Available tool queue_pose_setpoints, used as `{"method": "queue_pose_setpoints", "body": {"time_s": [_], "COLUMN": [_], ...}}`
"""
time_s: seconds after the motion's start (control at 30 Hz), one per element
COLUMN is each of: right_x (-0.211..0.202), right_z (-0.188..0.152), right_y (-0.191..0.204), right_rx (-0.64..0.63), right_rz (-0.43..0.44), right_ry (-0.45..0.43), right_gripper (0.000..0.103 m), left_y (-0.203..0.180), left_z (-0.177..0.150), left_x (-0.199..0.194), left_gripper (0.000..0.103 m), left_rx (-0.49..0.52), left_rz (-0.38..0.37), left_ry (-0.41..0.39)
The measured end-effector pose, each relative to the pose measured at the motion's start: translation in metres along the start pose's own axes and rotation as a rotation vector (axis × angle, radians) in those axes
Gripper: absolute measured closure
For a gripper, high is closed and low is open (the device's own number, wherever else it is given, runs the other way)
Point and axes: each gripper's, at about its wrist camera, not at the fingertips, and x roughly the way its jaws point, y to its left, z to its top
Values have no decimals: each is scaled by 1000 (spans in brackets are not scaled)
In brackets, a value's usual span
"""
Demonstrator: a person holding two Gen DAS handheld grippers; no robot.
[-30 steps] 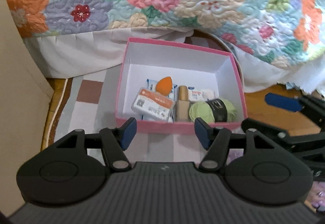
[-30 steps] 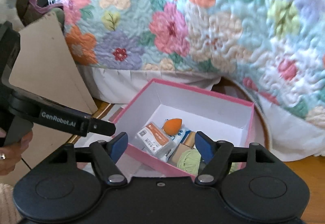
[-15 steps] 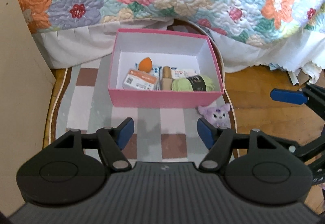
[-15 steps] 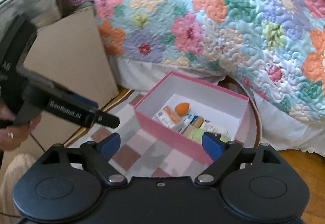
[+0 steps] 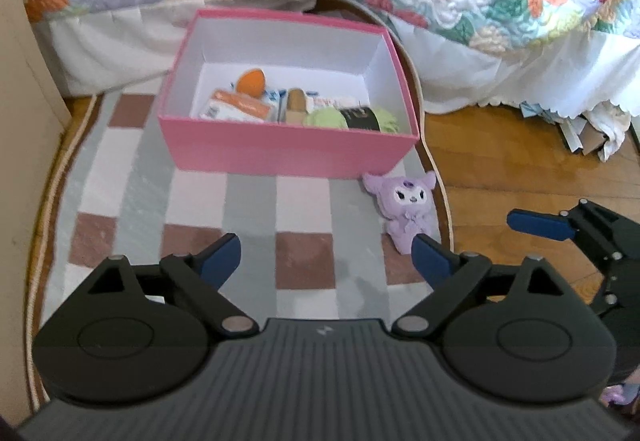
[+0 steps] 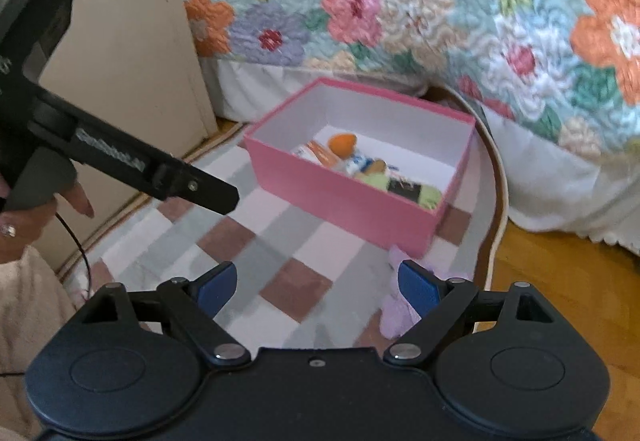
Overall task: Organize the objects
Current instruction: 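Move the right gripper down toward the purple plush doll, then close the right gripper on the purple plush's body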
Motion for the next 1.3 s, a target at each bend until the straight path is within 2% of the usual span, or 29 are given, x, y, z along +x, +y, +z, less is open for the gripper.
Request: {"method": "queue_pose_setpoints", "body": {"time_s": [0.13,0.23,0.4,0.5,0.57,0.67,0.8,0.9,0.97,1.03,1.1,1.3], "right_x": [24,46,73,83,92,107,126,138,142,144,144,143], "right_z": [-22,-35,-65,-78,-82,-83,-84,-85,-86,-88,-90,-89], "right_y": [-15,-33,-57,-64,-68,-71,-71,-74,-78,-80,-79,-62], "right_rx": [13,72,190,232,234,207,170,225,278,315,331,254], "right_rz": [-47,-77,-137,-139,-137,-148,-158,-152,-125,-125,-145,-175], "right_ry": [25,52,-17,-49,-58,-63,-50,-10,-3,-7,-28,4], "right_gripper": [12,12,13,13,13,13,16,18,24,33,48,56], "left_y": [-9,-20,-29,-35,-40,-45,-47,-42,-40,-41,-41,-39], "left_z": [-9,-12,-14,-16,-16,-18,-18,-17,-18,-18,-21,-34], "left_x": [24,42,74,95,110,132,157,165,171,181,192,194], "left_gripper": [13,13,13,14,15,24,29,29,32,50,55,62], "left_rx": [19,54,35,12,11,-5,-34,-89,-127,-169,-214,-254], "left_rz": [-18,-20,-41,-63,-76,-83,-27,-80,-131,-156,-184,-239], "left_ry": [-3,-7,-5,12,17,7,11,2,14,53,91,82]}}
